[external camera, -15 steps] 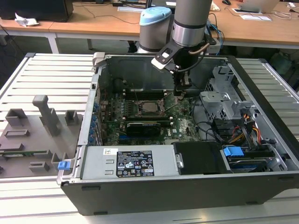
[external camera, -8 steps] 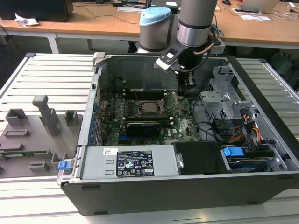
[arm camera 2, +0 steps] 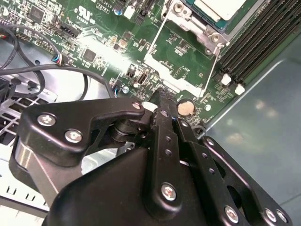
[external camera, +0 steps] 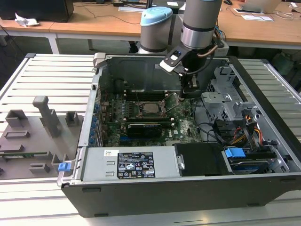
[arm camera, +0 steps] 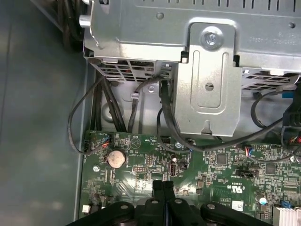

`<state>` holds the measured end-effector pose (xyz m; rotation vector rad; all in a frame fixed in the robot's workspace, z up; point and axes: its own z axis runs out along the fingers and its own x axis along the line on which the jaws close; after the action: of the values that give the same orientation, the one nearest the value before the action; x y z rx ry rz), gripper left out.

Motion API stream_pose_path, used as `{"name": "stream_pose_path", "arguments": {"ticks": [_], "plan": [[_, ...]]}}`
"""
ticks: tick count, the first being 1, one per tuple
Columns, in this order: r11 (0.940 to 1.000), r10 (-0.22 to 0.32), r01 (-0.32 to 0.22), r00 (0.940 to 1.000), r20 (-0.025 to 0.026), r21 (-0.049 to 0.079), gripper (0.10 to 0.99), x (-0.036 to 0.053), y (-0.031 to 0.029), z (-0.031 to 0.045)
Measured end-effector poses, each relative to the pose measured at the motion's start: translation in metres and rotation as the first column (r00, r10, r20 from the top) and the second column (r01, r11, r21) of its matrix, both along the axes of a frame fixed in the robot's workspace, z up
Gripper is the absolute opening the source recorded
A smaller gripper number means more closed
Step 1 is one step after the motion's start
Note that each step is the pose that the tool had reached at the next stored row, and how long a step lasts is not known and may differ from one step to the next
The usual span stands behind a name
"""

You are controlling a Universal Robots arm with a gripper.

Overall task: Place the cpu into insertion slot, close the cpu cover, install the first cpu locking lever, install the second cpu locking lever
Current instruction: 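Close the cpu cover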

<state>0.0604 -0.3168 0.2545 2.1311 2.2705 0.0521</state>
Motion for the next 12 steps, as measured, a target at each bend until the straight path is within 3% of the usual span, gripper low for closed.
{"name": "stream_pose_path", "arguments": {"ticks": [4,12], "plan": [[1.0,0.0,0.0,1.0,-0.0007,0.0,0.106,0.0,-0.0005,-0.006],[1.0,0.0,0.0,1.0,-0.0016,0.0,0.106,-0.0073,-0.0005,-0.0073]]}}
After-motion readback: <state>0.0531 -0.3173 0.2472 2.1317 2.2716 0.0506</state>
